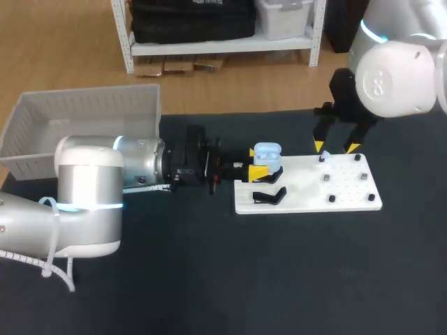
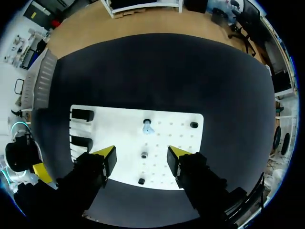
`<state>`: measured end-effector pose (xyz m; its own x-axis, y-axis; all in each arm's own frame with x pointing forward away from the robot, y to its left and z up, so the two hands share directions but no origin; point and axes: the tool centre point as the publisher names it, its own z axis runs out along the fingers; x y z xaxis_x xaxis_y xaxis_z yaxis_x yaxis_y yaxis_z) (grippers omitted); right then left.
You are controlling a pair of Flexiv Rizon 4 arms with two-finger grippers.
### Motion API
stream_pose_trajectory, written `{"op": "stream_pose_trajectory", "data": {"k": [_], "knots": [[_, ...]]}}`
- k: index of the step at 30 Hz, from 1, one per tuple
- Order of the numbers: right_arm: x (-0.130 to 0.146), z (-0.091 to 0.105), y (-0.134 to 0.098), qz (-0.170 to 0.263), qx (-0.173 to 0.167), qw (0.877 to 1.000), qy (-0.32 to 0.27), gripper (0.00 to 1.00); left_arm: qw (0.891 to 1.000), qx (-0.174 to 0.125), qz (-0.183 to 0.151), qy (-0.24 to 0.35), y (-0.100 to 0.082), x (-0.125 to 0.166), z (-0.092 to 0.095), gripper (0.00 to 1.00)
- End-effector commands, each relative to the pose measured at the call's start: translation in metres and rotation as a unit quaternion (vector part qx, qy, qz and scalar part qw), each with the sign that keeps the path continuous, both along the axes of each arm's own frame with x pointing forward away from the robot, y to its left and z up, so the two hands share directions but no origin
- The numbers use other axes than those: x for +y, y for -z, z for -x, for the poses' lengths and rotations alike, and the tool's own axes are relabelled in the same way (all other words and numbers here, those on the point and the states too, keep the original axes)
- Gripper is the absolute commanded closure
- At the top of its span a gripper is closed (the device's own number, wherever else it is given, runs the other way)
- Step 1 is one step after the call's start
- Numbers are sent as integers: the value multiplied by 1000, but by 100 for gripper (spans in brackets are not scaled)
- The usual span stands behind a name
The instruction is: Pick up each earbud case from the left stands, insert the matching earbuds, close the lid, and place the case in the box.
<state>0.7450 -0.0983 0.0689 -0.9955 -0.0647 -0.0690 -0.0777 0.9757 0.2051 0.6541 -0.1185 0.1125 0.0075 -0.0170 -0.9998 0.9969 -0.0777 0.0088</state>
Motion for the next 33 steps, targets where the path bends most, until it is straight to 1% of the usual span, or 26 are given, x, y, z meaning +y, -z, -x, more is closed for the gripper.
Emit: {"op": "stream_pose_trajectory", "data": {"k": [1,5,7,19,22,33], "knots": [[0,-10,9,-6,6,1000,-3,35,1000,-1,1,-3,1,0,1,100],[0,-15,13,-11,7,1000,-3,43,1000,-1,1,-3,1,0,1,100],[-1,-17,15,-15,9,1000,-2,50,1000,-1,1,-3,1,0,1,100],[0,-24,31,-21,17,1000,1,56,1000,-1,1,-3,1,0,1,100],[0,-23,32,-22,19,1000,1,60,1000,-1,1,-3,1,0,1,100],[1,-22,38,-25,27,999,7,66,1000,-1,1,-3,1,0,1,100]]}}
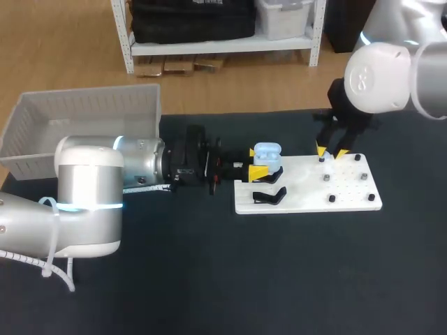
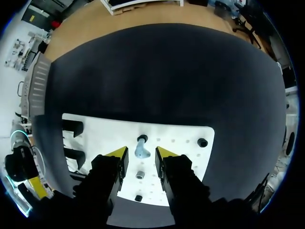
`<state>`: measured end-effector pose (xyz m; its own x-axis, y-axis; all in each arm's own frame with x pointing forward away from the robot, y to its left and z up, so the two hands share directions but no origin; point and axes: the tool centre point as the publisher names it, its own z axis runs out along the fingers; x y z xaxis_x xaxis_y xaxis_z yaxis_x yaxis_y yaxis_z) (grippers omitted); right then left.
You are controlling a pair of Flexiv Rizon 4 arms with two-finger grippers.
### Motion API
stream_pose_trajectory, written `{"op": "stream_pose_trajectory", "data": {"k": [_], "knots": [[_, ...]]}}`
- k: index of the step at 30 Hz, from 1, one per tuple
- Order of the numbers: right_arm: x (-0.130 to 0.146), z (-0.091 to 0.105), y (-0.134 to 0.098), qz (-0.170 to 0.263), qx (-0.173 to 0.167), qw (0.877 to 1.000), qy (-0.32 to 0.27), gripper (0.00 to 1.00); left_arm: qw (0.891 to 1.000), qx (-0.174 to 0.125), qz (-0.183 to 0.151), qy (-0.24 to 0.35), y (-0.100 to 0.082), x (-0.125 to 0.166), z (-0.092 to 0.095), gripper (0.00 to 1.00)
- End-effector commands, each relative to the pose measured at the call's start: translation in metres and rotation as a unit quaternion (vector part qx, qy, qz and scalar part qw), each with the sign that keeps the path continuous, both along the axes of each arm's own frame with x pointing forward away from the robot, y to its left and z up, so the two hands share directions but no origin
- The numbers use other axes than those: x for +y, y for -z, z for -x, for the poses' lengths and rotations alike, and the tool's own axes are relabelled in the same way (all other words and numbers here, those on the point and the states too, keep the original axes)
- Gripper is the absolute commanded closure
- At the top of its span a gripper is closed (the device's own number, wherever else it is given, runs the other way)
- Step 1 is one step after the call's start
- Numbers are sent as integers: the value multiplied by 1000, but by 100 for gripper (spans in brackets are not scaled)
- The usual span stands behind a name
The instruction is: Pick up each earbud case from the left stands, insert the matching earbuds, close the lid, and place the case in the box.
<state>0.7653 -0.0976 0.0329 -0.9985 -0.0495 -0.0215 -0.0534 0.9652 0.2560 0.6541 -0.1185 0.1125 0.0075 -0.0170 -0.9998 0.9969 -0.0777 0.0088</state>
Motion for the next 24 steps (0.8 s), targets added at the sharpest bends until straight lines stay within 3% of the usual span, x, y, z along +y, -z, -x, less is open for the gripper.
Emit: {"op": "stream_pose_trajectory", "data": {"k": [1,16,18,20,24], "knots": [[0,-2,3,-1,2,1000,1,67,1000,-1,1,-3,1,0,1,100],[1,-2,5,2,9,1000,7,78,1000,-1,1,-3,1,0,1,100],[1,-2,5,2,9,1000,8,82,1000,-1,1,-3,1,0,1,100],[1,-2,5,3,9,1000,8,100,1000,-1,1,-3,1,0,1,100],[2,-2,4,5,9,1000,9,100,1000,-1,1,-3,1,0,1,100]]}}
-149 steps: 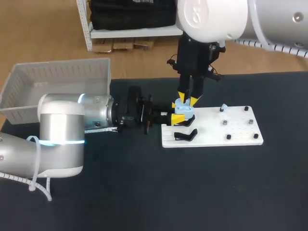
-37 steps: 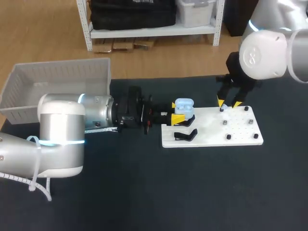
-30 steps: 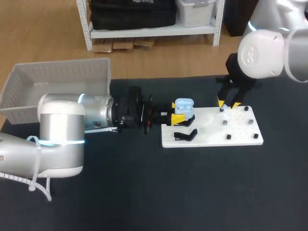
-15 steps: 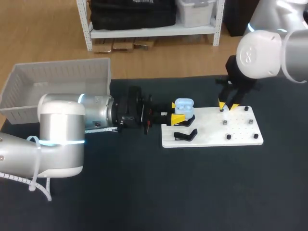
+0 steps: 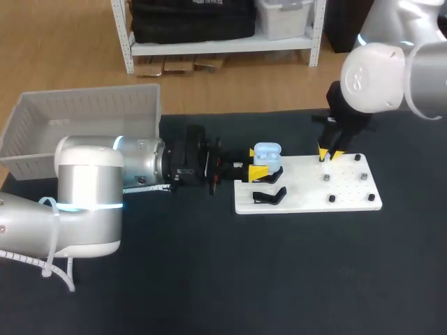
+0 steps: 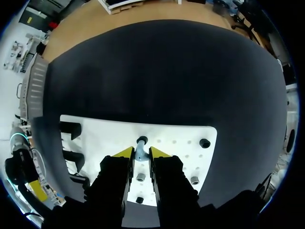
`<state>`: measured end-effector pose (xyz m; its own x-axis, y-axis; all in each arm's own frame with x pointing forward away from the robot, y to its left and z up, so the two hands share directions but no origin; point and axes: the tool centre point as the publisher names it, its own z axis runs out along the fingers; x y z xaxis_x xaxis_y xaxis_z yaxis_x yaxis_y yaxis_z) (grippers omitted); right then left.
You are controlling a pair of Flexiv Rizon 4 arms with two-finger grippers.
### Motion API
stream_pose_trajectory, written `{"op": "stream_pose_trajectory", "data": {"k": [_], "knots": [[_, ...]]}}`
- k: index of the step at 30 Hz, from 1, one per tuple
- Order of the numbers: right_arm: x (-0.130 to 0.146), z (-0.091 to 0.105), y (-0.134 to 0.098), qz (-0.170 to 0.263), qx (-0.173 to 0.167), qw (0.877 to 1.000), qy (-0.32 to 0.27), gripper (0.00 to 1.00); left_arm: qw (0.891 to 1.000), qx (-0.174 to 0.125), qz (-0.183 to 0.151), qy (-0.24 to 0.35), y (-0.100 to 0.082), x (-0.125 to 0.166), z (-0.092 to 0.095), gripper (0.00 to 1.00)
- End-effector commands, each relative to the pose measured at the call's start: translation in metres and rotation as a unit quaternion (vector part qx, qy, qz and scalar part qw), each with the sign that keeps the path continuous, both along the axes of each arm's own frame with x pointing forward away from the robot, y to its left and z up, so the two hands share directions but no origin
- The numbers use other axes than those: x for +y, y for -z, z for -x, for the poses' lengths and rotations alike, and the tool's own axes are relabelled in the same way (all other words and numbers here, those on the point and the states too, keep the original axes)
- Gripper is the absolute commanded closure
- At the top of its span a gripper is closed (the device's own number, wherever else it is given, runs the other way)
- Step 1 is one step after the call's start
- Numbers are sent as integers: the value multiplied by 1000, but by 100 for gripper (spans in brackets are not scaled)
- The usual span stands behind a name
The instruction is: Pick up each earbud case from the left stands, insert the matching earbuds, close the lid, and place the case in the box.
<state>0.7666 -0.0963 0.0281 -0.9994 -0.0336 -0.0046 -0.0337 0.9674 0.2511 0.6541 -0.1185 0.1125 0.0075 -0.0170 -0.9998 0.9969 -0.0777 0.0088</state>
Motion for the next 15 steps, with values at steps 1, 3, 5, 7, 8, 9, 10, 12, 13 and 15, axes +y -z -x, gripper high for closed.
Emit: {"op": "stream_pose_trajectory", "data": {"k": [1,3,5,7,8,9,10,12,13,15], "knots": [[1,0,-1,4,1,1000,2,100,1000,-1,1,-3,1,0,1,100],[1,1,-3,6,1,1000,2,100,1000,-1,1,-3,1,0,1,100],[1,3,-6,7,1,1000,3,100,1000,-1,1,-3,1,0,1,100],[0,4,-9,11,-1,1000,4,100,1000,-1,1,-3,1,0,1,100],[0,5,-11,13,-2,1000,5,100,1000,-1,1,-3,1,0,1,100],[0,6,-13,15,-3,1000,6,100,1000,-1,1,-3,1,0,1,100],[-1,7,-15,16,-5,1000,7,100,1000,-1,1,-3,1,0,1,100],[-1,10,-20,18,-8,1000,9,100,1000,-1,1,-3,1,0,1,100],[-1,11,-23,19,-9,1000,10,100,1000,-1,1,-3,1,0,1,100],[-1,14,-30,25,-13,1000,13,100,1000,-1,1,-3,1,0,1,100]]}}
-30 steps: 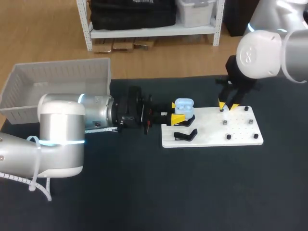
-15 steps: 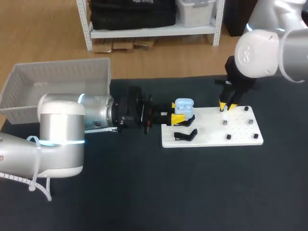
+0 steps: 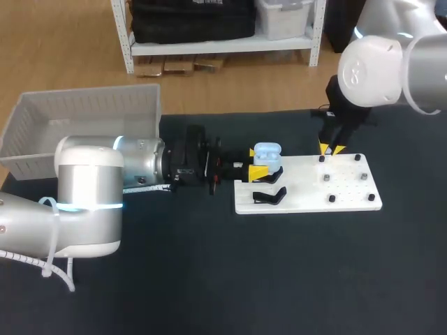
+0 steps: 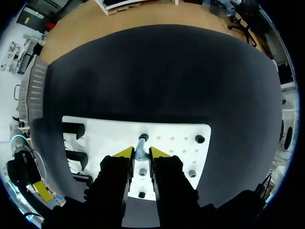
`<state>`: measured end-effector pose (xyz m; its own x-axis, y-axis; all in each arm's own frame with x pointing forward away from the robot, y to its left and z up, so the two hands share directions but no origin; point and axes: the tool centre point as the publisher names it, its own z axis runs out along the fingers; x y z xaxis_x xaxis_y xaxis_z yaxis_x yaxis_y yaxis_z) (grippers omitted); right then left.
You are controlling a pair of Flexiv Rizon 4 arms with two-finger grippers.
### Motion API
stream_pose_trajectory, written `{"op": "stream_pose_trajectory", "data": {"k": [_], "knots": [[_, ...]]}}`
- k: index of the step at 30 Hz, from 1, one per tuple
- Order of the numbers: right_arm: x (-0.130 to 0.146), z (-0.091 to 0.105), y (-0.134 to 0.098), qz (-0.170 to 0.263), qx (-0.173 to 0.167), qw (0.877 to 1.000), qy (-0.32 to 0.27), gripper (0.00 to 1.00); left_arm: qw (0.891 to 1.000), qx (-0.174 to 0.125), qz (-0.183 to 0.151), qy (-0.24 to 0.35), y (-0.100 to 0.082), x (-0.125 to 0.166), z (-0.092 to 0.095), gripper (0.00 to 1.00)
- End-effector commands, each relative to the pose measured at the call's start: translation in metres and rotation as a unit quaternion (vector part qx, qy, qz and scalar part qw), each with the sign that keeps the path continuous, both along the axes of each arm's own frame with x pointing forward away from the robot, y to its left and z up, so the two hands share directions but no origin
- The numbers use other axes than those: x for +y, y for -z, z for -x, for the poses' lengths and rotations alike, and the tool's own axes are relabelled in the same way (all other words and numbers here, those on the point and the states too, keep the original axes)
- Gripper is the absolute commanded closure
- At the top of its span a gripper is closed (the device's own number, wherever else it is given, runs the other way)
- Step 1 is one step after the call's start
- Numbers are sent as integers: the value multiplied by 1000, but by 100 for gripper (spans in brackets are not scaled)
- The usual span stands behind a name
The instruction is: Pick up each earbud case from the left stands, insert the matching earbuds, close the lid, and place the case in the box.
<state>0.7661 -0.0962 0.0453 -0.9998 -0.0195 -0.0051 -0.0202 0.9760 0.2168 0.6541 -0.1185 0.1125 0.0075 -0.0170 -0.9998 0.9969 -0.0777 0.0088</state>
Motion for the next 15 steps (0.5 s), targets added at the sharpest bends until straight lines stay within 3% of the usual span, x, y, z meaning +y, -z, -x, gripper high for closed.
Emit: {"op": "stream_pose_trajectory", "data": {"k": [1,15], "knots": [[-1,15,-17,9,-14,1000,6,100,1000,-1,1,-3,1,0,1,100],[32,56,-119,42,-9,999,2,100,1000,-1,1,-3,1,0,1,100]]}}
